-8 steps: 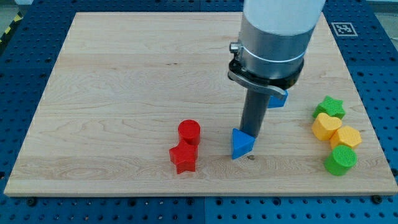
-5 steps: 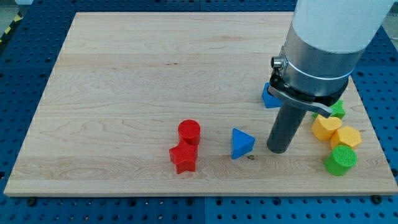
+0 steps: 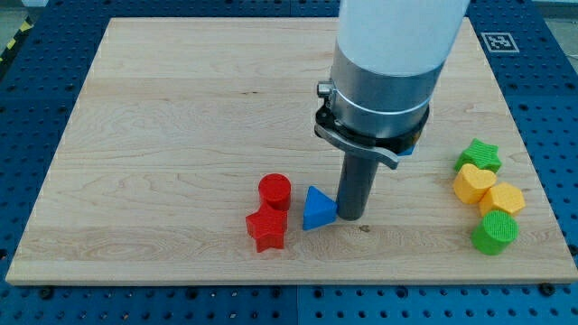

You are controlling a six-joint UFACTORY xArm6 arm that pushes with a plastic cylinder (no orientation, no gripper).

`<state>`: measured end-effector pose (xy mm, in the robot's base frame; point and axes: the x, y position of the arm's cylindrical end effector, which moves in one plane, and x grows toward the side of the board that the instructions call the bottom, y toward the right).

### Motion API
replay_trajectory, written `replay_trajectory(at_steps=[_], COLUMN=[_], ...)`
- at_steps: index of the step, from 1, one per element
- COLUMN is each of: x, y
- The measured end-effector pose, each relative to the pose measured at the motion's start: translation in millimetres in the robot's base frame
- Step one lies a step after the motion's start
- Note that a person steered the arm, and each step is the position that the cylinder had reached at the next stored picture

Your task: Move the blue triangle closer to the right side of the red star

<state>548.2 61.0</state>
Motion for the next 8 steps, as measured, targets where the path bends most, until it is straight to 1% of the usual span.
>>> replay_trajectory(at_steps=[1, 3, 4, 6, 8], x=[-2.4, -2.4, -13.6, -14.7, 5.8], y=[-0.6, -26.7, -32.8, -39.0, -39.0])
